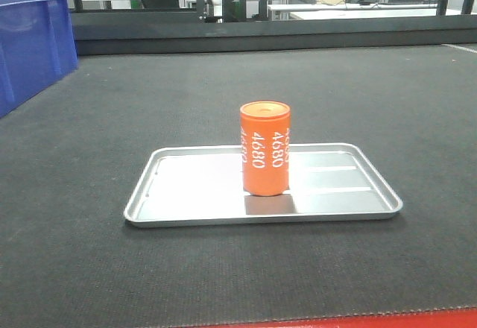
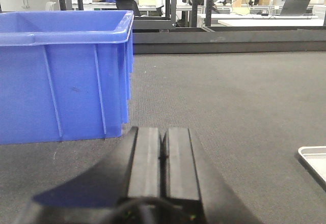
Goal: Grab orange capacitor from left shelf to right conveyor
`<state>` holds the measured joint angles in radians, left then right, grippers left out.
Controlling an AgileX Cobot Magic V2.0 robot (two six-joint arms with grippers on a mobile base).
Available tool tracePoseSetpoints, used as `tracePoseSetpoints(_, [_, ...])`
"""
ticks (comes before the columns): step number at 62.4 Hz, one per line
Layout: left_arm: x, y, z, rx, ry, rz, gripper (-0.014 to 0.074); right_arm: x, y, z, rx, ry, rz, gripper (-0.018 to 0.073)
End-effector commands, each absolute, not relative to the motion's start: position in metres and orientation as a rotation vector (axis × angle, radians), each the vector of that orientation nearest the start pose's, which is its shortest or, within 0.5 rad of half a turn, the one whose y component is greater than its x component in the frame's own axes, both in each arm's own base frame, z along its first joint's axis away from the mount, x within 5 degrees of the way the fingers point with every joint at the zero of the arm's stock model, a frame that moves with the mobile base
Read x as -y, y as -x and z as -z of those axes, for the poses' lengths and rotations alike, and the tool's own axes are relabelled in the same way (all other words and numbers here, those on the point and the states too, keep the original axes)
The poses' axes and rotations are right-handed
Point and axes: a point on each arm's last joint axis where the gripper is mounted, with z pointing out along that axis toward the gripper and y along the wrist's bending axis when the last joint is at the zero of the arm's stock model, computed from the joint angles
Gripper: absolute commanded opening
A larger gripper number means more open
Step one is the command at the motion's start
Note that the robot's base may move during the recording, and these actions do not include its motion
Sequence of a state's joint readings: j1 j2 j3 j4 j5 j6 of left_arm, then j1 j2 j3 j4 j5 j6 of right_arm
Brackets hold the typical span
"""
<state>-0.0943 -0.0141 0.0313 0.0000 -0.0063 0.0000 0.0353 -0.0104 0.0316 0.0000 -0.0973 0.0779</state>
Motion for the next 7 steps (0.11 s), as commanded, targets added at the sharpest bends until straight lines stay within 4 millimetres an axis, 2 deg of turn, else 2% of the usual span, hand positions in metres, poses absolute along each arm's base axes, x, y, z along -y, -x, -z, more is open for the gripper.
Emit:
tracePoseSetpoints(1, [0.0054, -0.0558, -0.213, -1.414, -0.065, 0.085, -0.0105, -0.0017, -0.0522, -0.2204, -1.299, -0.026, -0.088, 0.0049])
tracePoseSetpoints(7, [0.0054, -0.0558, -0.213, -1.414, -0.065, 0.085, -0.0105, -0.0017, -0.0522, -0.2204, -1.299, -0.026, -0.088, 0.0049])
